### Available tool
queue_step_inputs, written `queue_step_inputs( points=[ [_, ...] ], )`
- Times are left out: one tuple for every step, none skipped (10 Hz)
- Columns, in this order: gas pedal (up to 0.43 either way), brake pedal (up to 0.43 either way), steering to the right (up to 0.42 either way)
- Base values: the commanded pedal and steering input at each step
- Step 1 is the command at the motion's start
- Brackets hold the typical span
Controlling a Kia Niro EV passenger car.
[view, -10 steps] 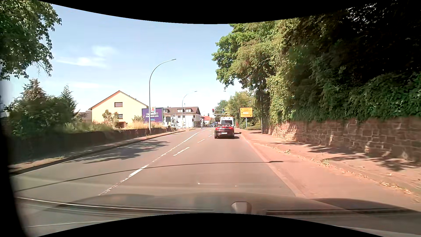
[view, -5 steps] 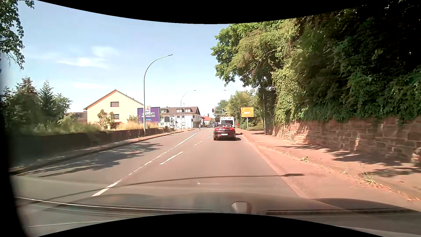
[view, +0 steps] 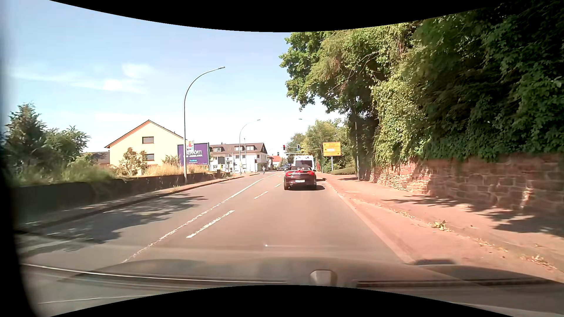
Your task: Follow the waypoints while adhering to traffic rules and regulations
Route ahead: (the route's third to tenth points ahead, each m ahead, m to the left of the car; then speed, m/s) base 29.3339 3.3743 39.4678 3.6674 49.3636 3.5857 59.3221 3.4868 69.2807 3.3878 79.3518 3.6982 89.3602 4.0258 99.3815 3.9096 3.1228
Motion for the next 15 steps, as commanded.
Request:
queue_step_inputs(
  points=[
    [0.000,0.006,0.011],
    [0.000,0.006,0.011],
    [0.000,0.006,0.009],
    [0.000,0.000,0.008],
    [0.000,0.006,0.008],
    [0.000,0.006,0.008],
    [0.000,0.006,0.008],
    [0.000,0.006,0.008],
    [0.000,0.006,0.008],
    [0.000,0.006,0.008],
    [0.000,0.006,0.008],
    [0.000,0.000,0.006],
    [0.000,0.006,0.005],
    [0.000,0.006,0.006],
    [0.000,0.012,0.006]
  ],
)
